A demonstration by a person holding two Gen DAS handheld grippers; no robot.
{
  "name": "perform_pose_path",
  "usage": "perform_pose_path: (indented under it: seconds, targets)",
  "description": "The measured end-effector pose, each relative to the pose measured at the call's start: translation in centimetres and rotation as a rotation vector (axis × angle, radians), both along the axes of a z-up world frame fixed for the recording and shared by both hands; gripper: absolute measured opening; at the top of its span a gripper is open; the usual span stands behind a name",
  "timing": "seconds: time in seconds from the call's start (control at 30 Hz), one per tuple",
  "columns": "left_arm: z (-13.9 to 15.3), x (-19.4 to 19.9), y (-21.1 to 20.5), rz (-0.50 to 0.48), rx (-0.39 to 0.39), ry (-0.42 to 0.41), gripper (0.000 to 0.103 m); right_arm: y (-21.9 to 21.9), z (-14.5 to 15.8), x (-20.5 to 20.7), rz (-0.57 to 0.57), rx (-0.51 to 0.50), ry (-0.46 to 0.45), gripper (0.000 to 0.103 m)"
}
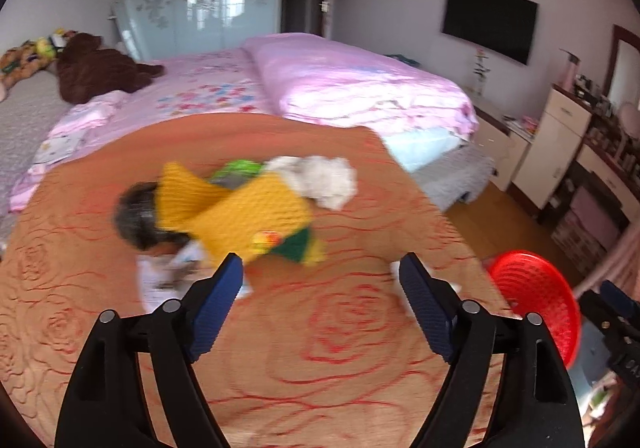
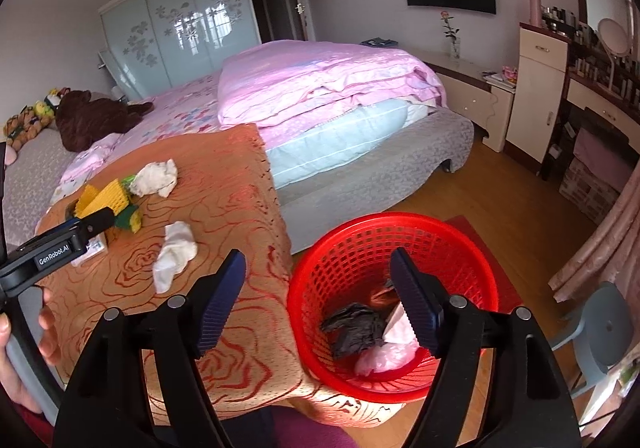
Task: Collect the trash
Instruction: 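Lower the left tool onto the white printed snack bag and close it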
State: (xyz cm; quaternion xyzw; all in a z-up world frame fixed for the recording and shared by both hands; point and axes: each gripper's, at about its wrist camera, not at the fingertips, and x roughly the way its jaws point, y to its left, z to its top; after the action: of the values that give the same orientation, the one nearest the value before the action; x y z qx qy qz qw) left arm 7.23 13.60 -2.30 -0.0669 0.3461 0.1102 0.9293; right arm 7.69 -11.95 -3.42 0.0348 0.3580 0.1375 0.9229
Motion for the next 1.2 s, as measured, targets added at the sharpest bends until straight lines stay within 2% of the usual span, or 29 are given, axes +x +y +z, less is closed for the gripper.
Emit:
perform_pose_path:
  seconds: [0.17, 0.27, 0.33, 0.5, 0.67, 0.77, 0.9, 1.2]
  targets:
    - [-0.7, -1.0, 3.9, 0.093, 0.0, 0.006, 0.082, 0.6, -0.2, -0.2, 0.016, -0.001, 0.006, 0.072]
    - [-1.7, -0.9, 5.9, 0.121, -0.036, 0.04, 0.082, 1.0, -0.2, -0.2, 0.023, 0.0, 0.011, 0.072]
    - [-2.2, -0.8, 6.6, 0.124, -0.053, 0.054, 0.082, 1.2, -0.3, -0.2, 0.026, 0.001, 0.013, 0.072]
    - [-3.3, 0.3, 7.0, 0.111, -0.034, 0.094, 0.085, 1.8, -0.4, -0.3, 0.034, 0.0, 0.018, 0.072]
    - [-3.6, 0.9, 7.6, 0.097, -0.079, 0.103, 0.086, 2.0, -0.7, -0.3, 0.037, 0.0, 0.026, 0.072]
    - [-4.1, 1.5, 7.6, 0.1, -0.059, 0.146, 0.086, 2.0, -0.9, -0.3, 0.037, 0.003, 0.035, 0.072]
    - [-4.4, 1.6, 7.7, 0.1, -0.061, 0.158, 0.085, 2.1, -1.0, -0.2, 0.04, 0.006, 0.041, 0.072]
    - [-4.3, 0.6, 8.5, 0.098, -0.073, 0.145, 0.075, 2.1, -1.0, -0.3, 0.042, 0.009, 0.042, 0.072]
